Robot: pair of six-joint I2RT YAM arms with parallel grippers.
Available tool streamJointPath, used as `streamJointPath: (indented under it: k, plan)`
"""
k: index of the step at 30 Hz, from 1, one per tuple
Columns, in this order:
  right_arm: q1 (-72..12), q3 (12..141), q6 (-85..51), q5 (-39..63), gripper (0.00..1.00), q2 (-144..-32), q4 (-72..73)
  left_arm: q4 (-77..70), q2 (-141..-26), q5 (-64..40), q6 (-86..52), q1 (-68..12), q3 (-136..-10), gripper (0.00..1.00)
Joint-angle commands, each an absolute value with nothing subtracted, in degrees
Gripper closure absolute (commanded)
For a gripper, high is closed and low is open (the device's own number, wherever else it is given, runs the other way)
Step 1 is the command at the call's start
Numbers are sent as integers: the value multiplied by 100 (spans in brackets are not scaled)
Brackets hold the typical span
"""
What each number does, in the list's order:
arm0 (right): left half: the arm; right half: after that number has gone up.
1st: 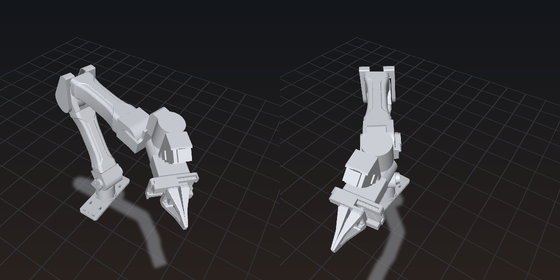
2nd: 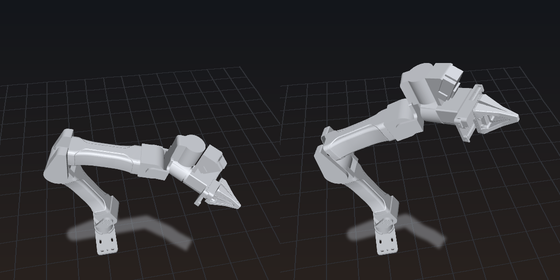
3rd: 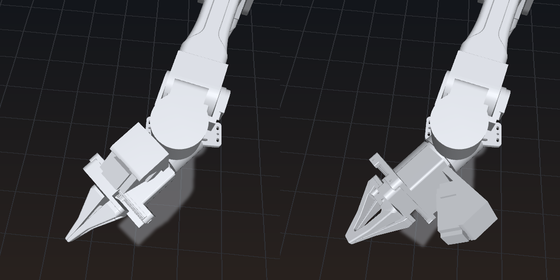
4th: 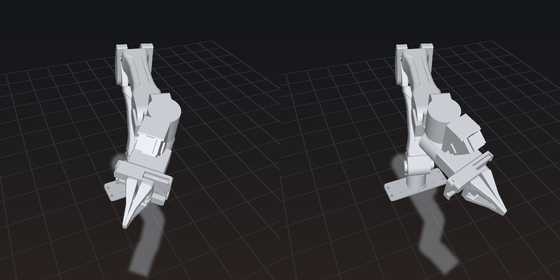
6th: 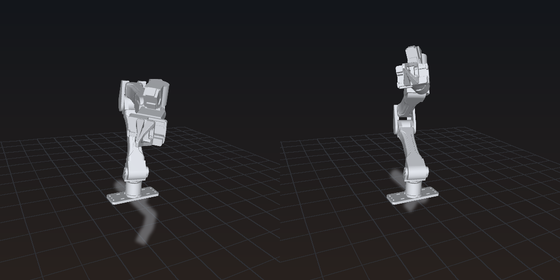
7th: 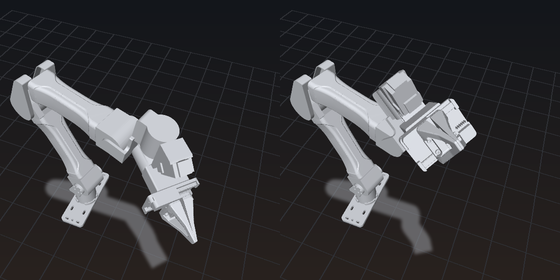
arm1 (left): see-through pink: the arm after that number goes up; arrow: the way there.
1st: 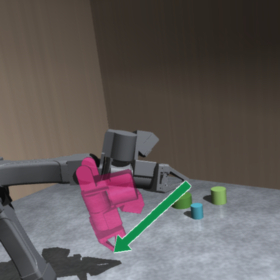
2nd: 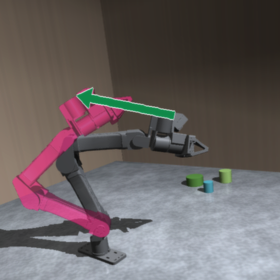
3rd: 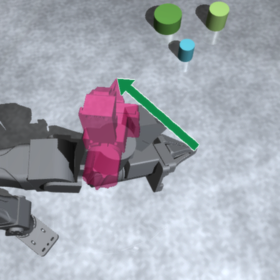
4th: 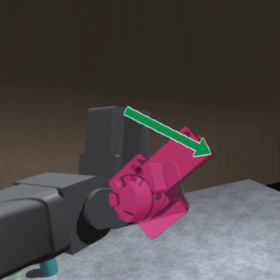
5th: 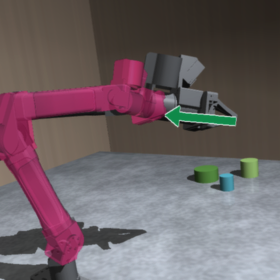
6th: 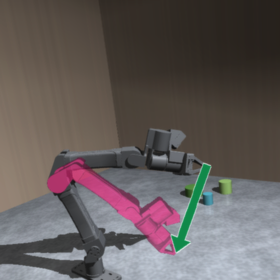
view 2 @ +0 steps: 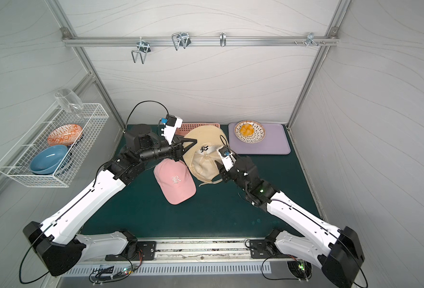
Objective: Turn the baseball cap inside out
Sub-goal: Turn over the baseball cap.
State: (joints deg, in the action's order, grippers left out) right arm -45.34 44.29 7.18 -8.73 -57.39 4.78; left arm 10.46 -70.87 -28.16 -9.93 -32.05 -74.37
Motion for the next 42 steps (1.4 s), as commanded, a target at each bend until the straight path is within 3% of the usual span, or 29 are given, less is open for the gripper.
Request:
streamJointPath:
  k: [1,7,12,27,33,38,42]
  plan:
    - [-4511,4413,758,84,60,-5700,1034,530,-7107,-2792,-1332,-3255,-7473,100]
    - [-4560,4483,747,106,83,-5996,1606,282,-7236,-2736,-1805,-3416,-7462,100]
    - [-4711,4537,894,-661,93,-6191,1968,254,-7256,-2570,-2054,-3487,-7417,100]
    - [-4740,4471,822,-2017,100,-6876,2782,-980,-7488,-3470,-4072,-3539,-7159,100]
    - [-4707,4527,464,-2426,92,-7106,2385,-804,-7371,-3204,-3848,-3542,-7182,100]
    - [-4637,4373,341,-2426,75,-6779,2049,-180,-7259,-2615,-3086,-3548,-7202,100]
    - [-4608,4363,355,-1866,52,-6110,1538,184,-7241,-2036,-2423,-3547,-7219,100]
